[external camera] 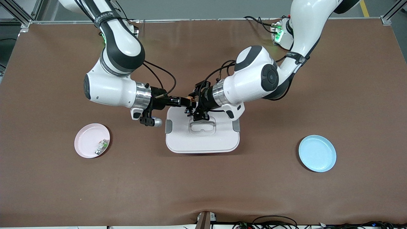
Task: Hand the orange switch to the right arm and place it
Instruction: 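Close the right gripper on the switch while the left gripper holds it, then open the left gripper and pull it away from the switch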
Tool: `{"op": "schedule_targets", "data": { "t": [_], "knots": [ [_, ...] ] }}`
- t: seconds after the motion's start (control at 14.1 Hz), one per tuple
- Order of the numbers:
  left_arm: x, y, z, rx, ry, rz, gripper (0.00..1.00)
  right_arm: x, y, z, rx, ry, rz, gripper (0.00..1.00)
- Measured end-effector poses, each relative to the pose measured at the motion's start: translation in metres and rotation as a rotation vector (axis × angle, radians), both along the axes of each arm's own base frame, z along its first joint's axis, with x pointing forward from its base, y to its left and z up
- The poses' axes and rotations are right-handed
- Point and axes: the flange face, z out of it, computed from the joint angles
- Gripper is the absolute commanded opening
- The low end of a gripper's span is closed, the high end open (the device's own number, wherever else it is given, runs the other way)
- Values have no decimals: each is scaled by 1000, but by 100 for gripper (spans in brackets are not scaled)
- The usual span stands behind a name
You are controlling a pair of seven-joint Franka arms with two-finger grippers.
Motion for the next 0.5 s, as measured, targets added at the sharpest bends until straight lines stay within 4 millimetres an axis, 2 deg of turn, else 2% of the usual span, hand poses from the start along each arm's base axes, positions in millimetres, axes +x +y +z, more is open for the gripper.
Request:
{"op": "schedule_targets", "data": {
  "t": [0.35, 0.5],
  "knots": [
    [14, 24, 22, 69, -100, -3, 100, 2, -4, -1, -3, 6, -1, 0],
    [17, 37, 22, 162, -141, -43, 100, 5, -18, -2, -28, 12, 29, 0]
  ]
}}
